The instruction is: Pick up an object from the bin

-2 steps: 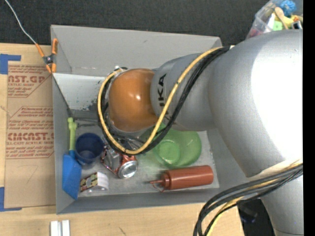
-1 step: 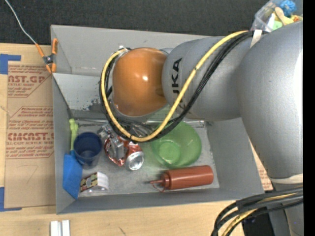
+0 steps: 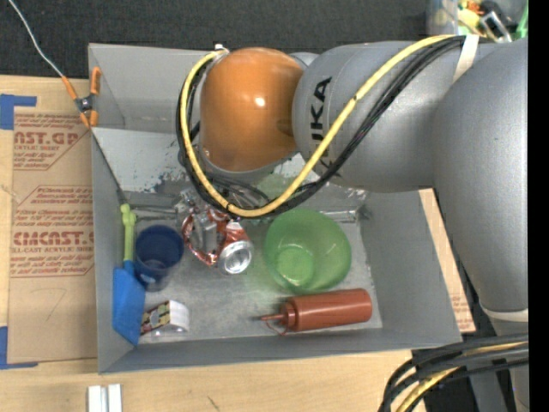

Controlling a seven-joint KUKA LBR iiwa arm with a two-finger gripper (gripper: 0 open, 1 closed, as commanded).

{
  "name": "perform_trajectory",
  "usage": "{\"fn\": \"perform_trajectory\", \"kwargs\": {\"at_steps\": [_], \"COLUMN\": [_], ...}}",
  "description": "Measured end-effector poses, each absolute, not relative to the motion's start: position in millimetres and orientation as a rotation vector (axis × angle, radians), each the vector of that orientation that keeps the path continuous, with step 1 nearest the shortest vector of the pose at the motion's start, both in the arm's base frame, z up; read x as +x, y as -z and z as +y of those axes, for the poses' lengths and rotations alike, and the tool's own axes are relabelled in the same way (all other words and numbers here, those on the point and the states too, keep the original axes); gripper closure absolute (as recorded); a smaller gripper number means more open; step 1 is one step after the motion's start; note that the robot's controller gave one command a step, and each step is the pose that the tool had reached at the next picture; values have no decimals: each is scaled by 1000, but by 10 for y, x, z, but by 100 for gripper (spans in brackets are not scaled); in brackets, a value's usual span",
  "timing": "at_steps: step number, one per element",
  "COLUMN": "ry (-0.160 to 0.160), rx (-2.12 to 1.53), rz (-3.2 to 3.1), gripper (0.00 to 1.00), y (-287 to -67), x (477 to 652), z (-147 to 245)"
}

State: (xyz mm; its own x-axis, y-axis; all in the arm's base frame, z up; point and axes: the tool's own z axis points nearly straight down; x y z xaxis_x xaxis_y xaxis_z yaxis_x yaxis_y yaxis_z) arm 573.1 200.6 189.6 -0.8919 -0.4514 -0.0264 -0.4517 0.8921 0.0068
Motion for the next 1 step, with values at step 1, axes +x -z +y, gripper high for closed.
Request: {"fn": "perform_trajectory", "kwargs": {"at_steps": [1], "ry": [-14], "rx": [-736], "rz": [3041], "gripper": [0], "y": [-1880], "x": [5733], "z": [1933]}}
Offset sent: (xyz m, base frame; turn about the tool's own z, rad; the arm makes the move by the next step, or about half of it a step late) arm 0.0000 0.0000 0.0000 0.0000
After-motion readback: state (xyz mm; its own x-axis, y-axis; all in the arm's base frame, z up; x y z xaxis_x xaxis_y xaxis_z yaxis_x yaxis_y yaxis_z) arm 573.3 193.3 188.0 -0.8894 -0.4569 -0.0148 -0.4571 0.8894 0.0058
